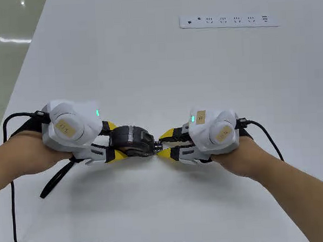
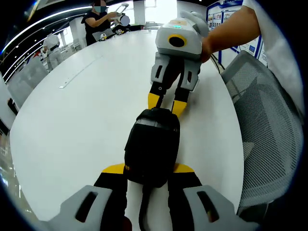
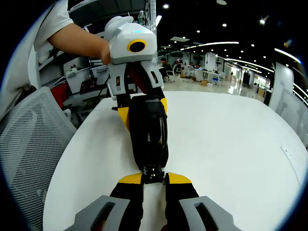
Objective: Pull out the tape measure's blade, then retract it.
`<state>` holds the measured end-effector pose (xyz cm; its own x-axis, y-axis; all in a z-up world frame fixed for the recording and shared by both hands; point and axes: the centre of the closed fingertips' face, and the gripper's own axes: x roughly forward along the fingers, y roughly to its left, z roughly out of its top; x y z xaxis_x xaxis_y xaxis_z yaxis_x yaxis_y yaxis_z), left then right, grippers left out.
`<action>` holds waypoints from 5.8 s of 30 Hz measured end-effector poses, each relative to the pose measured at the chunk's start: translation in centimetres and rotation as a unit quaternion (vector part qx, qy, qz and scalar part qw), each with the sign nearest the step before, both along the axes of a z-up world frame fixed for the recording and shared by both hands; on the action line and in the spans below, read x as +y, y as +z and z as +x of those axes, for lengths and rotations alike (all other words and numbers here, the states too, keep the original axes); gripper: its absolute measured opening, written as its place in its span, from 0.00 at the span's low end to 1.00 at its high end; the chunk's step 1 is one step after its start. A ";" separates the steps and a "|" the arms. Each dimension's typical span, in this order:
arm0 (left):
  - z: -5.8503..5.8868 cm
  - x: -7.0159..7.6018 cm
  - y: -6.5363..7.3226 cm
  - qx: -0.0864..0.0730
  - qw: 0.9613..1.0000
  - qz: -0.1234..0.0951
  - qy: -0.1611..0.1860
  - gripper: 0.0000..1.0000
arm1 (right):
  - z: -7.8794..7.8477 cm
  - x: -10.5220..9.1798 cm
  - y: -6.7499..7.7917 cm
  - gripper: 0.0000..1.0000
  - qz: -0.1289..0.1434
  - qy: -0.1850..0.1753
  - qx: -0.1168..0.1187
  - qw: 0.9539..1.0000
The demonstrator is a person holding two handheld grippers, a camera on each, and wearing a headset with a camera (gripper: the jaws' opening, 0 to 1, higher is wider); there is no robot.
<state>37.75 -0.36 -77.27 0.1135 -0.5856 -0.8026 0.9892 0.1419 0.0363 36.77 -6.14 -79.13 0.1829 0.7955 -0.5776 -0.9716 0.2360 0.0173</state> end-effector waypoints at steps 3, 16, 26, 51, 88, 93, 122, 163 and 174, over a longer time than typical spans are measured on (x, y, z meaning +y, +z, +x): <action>0.0 0.0 0.0 -0.001 1.000 0.000 -0.001 0.27 | 0.0 0.3 -0.1 0.13 0.002 0.005 -0.002 1.000; 0.0 0.0 -0.1 -0.003 1.000 0.002 -0.002 0.27 | -0.2 0.4 0.0 0.11 0.004 0.008 -0.007 1.000; 0.0 0.1 -0.1 -0.003 1.000 0.010 -0.009 0.26 | -0.3 0.3 0.0 0.10 0.006 0.008 -0.001 1.000; -0.1 0.1 -0.1 0.001 1.000 0.006 -0.011 0.26 | -0.6 -0.9 0.1 0.09 0.001 0.007 0.002 1.000; 0.0 0.1 -0.1 0.006 1.000 0.004 -0.001 0.26 | -0.8 -5.7 0.2 0.09 -0.020 -0.002 0.000 1.000; 0.0 0.1 -0.1 0.005 1.000 0.005 -0.002 0.26 | -1.0 -6.1 0.4 0.09 -0.018 -0.003 0.003 1.000; -0.2 0.1 0.1 0.004 1.000 0.001 -0.002 0.26 | -1.1 -8.4 0.7 0.09 -0.029 -0.011 -0.003 1.000; -0.1 0.0 -0.1 0.002 1.000 0.007 -0.007 0.26 | -2.2 -12.9 0.7 0.09 -0.050 -0.037 0.002 0.998; -0.1 -0.1 -0.1 0.003 1.000 0.006 -0.007 0.26 | -2.4 -14.5 0.7 0.09 -0.055 -0.050 0.002 0.997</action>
